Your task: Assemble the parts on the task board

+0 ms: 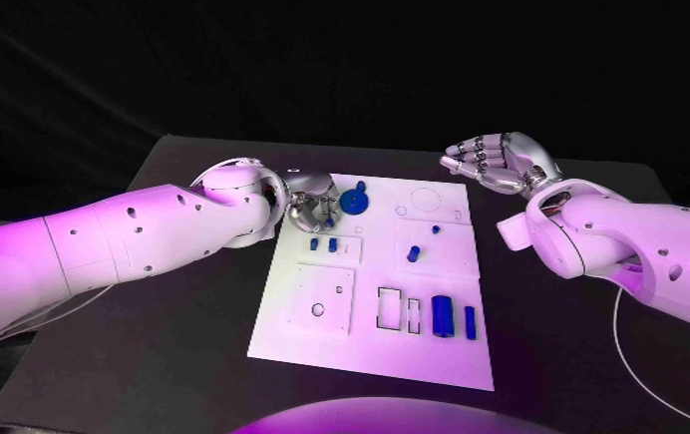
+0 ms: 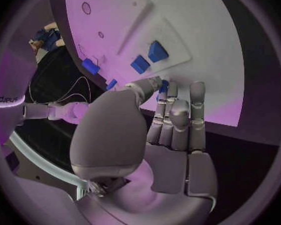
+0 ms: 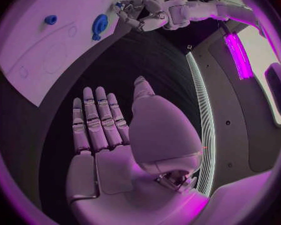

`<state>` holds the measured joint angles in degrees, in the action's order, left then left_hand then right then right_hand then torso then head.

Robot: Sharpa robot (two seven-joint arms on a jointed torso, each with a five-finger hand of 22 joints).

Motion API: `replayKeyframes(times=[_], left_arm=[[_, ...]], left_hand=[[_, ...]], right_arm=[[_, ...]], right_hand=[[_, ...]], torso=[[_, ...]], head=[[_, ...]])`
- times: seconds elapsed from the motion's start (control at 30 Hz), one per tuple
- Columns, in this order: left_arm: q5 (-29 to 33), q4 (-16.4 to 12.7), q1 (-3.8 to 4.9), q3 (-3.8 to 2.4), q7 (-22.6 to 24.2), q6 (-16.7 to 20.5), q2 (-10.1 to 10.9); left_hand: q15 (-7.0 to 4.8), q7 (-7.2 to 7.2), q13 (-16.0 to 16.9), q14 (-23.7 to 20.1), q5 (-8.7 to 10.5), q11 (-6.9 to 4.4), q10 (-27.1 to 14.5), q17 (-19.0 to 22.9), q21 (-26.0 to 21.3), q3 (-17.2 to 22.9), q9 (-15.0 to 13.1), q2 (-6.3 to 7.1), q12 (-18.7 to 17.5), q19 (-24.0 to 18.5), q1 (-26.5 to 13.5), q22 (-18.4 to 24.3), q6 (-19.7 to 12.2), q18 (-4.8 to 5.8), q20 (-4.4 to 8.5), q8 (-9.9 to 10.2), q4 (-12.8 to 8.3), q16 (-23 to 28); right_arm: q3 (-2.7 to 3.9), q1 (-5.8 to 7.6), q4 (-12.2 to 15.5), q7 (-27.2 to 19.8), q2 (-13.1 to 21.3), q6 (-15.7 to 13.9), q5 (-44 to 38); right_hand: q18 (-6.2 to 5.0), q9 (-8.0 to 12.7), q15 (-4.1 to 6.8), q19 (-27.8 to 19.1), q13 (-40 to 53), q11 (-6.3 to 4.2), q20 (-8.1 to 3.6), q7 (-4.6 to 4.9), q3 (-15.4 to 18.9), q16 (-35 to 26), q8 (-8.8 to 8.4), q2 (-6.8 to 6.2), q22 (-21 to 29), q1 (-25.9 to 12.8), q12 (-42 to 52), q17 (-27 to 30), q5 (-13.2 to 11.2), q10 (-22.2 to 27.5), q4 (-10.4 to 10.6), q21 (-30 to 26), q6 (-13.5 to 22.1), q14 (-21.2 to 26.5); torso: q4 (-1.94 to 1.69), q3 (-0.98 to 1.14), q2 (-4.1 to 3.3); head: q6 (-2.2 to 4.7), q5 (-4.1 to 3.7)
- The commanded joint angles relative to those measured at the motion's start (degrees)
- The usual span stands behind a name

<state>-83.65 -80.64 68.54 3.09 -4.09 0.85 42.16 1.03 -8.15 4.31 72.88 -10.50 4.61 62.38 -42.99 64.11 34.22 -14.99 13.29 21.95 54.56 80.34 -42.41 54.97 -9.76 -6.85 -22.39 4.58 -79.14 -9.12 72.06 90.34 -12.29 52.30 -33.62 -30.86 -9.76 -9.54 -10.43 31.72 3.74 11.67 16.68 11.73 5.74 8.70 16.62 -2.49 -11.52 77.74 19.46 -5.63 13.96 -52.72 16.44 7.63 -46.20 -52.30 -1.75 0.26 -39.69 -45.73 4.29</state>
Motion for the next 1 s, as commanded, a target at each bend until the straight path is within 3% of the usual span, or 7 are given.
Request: replayKeyframes(times=[0.03,0.53,0.73,1.0], left_arm=[[-0.72,-0.11,-0.19,0.13,0.07,-0.83,0.03],[-0.72,-0.06,-0.24,0.09,0.25,-0.03,0.06],[-0.60,-0.01,-0.24,0.08,-0.08,-0.43,0.11],[-0.54,-0.01,-0.25,0.06,-0.27,-0.26,0.25]], left_hand=[[-0.10,0.00,0.10,-0.38,0.22,0.11,0.23,0.16,-0.45,-0.37,0.06,0.06,-0.39,-0.54,-0.56,0.18,-0.40,-0.57,0.02,0.56,0.00,-0.04],[0.10,-0.46,0.32,-0.41,0.16,0.38,-0.02,0.16,-0.73,-0.60,0.57,0.35,-1.38,-0.36,-1.03,0.35,-2.49,-0.54,-0.07,2.63,0.21,-0.27],[0.08,-0.41,0.46,-0.35,0.16,0.32,-0.01,0.39,-0.75,-0.49,1.28,0.56,-2.25,0.12,-1.27,0.23,-4.63,-0.49,-0.15,4.68,0.45,-0.37],[0.09,-0.49,0.46,-0.46,0.18,0.35,-0.04,0.70,-0.90,-0.53,1.33,0.60,-2.39,-0.01,-1.40,0.47,-4.70,-0.54,-0.14,4.81,0.55,-0.29]], right_arm=[[0.01,0.00,0.03,-0.39,-0.01,0.11,-0.41],[0.01,-0.01,-0.02,-0.91,-0.03,-0.31,-0.06],[0.01,-0.01,0.03,-1.05,0.03,-0.57,0.10],[0.01,-0.01,0.01,-1.07,0.12,-0.62,0.18]], right_hand=[[-0.04,0.07,0.01,0.24,-0.10,-0.04,0.04,3.20,0.34,-0.12,-0.10,0.70,0.07,-0.01,-0.38,0.07,-0.15,-0.46,0.03,0.25,-0.45,-0.06],[-0.03,0.10,0.00,0.16,-0.10,-0.01,0.04,3.22,0.43,-0.15,-0.13,0.69,0.12,-0.11,-0.43,0.10,-0.15,-0.44,0.07,0.23,-0.43,-0.02],[0.07,0.23,-0.13,-0.77,-0.12,0.12,0.05,3.36,0.72,-0.37,-0.30,0.68,0.51,-0.51,-0.65,0.23,-0.16,-0.21,0.14,-0.02,-0.22,0.31],[0.15,0.27,-0.19,-1.69,-0.12,0.16,0.05,3.40,0.80,-0.44,-0.34,0.67,0.85,-0.59,-0.71,0.28,-0.15,-0.15,0.13,-0.30,-0.18,0.42]], torso=[[-0.01,-0.02,0.03],[-0.03,-0.04,0.02],[-0.02,-0.02,0.00],[0.00,-0.05,0.02]], head=[[0.00,0.02],[0.06,0.03],[0.11,0.08],[0.10,0.08]])
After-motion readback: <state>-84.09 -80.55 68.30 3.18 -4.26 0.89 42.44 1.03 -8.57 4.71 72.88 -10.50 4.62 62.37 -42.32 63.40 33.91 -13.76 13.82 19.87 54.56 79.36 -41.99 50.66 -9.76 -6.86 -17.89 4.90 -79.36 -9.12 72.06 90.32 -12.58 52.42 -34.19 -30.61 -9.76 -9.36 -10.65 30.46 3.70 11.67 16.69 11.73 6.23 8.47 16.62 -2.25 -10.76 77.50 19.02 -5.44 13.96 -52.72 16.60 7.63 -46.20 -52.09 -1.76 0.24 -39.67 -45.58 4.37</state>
